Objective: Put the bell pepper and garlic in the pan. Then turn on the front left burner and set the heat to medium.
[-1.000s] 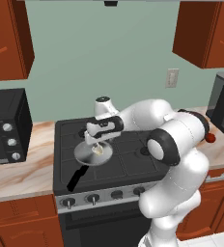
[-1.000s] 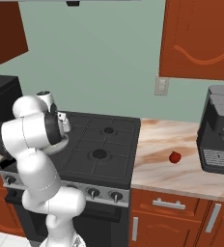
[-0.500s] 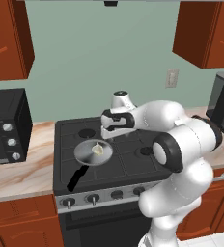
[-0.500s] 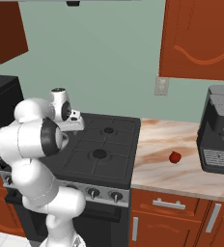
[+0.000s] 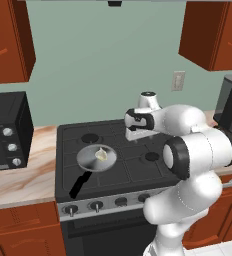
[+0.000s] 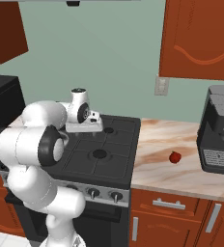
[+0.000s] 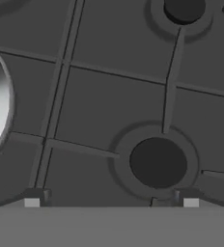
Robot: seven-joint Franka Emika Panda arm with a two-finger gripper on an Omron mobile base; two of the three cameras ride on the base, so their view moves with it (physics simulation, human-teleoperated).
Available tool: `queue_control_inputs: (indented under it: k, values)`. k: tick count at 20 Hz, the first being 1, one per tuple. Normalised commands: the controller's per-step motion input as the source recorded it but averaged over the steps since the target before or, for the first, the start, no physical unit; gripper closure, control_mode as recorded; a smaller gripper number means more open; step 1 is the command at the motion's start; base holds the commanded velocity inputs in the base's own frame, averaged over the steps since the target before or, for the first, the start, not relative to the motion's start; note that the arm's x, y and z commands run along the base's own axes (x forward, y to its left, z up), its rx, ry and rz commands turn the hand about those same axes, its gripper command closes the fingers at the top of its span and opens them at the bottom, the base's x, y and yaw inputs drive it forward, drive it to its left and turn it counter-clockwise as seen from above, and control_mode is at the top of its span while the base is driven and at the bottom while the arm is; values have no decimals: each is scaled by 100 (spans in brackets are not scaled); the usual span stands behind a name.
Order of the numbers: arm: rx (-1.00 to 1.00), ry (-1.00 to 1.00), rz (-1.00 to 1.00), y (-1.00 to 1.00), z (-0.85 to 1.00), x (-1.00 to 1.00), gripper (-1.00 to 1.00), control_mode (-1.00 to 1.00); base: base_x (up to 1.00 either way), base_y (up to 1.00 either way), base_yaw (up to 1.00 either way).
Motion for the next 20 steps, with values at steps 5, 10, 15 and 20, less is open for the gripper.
queue_control_inputs:
  k: [5, 10, 15, 20]
  values:
    - [0, 0, -1, -88, 20, 0, -100, -100, 0, 0, 0]
    - [1, 0, 0, -99, 16, 0, -100, -100, 0, 0, 0]
    - [6, -3, 0, -90, 7, 0, -100, -100, 0, 0, 0]
    - [8, -6, 0, -85, 9, 0, -100, -100, 0, 0, 0]
